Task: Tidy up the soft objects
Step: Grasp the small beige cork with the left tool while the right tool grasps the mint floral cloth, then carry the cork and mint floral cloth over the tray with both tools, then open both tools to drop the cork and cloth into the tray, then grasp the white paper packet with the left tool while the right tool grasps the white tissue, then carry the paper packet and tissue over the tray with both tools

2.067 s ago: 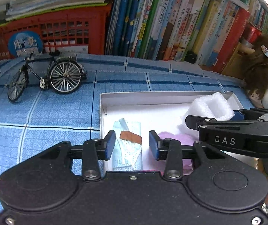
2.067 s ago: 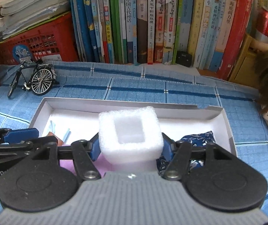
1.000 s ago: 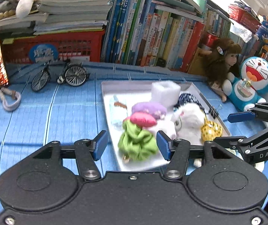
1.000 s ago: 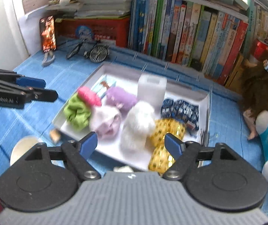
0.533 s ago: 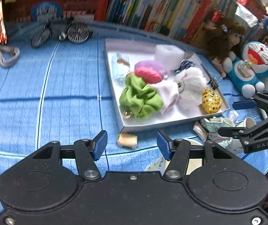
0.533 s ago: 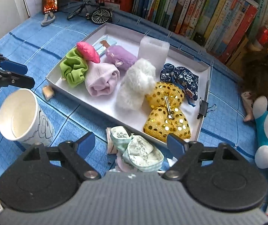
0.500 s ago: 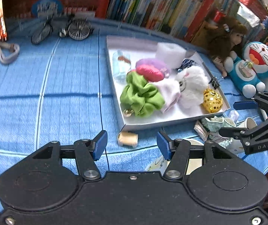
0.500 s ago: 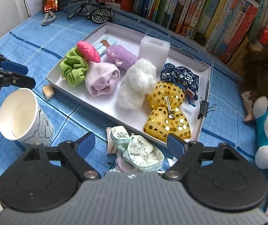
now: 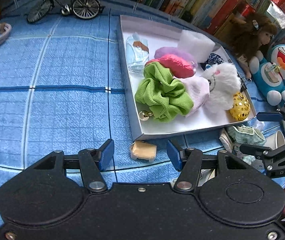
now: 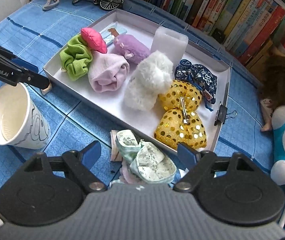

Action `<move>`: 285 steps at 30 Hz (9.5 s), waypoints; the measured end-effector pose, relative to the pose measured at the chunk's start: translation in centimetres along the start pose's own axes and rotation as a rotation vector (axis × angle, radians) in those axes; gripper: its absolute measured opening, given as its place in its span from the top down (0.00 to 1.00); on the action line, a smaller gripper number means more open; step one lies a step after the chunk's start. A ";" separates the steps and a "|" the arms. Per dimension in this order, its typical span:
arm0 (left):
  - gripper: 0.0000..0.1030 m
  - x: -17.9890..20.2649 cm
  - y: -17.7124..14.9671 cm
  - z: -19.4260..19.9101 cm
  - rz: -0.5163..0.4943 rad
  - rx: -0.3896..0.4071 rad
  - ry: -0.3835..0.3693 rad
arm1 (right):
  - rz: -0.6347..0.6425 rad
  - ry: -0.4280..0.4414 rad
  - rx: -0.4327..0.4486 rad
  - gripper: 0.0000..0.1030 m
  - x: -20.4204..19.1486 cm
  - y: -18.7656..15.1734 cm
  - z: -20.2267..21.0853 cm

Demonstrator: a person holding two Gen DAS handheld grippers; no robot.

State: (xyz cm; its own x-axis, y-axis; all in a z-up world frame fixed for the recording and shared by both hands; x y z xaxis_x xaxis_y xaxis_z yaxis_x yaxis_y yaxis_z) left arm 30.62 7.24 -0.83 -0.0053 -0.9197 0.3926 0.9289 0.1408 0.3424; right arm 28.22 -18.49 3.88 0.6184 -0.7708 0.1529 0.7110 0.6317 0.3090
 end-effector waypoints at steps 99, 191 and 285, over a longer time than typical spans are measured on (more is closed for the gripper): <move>0.76 11.5 4.5 5.8 -0.149 0.253 -0.047 | -0.224 -0.061 0.485 0.82 2.6 4.5 10.6; 0.62 19.1 -0.7 -2.6 -0.017 -0.128 0.068 | -0.473 0.092 0.174 0.24 12.7 -7.3 1.8; 0.74 7.9 8.7 -1.4 -0.123 0.269 0.148 | -0.449 0.012 0.310 0.65 4.1 9.7 -2.5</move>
State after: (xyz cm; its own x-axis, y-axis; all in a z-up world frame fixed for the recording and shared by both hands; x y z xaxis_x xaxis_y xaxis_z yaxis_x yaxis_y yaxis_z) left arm 39.15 0.74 4.04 -0.0394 -0.9763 0.2128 0.7934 0.0989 0.6006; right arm 38.48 -15.30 5.18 0.2819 -0.9570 -0.0682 0.7752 0.1853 0.6039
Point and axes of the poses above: each gripper's, at about its wrist camera, not at the fingertips, and z roughly against the way its jaws point, x to its right, y to its top, the point moved 7 cm from there along -z, roughly the way its jaws point, and after that the axes turned 8 degrees about z, right-handed, at the moved point
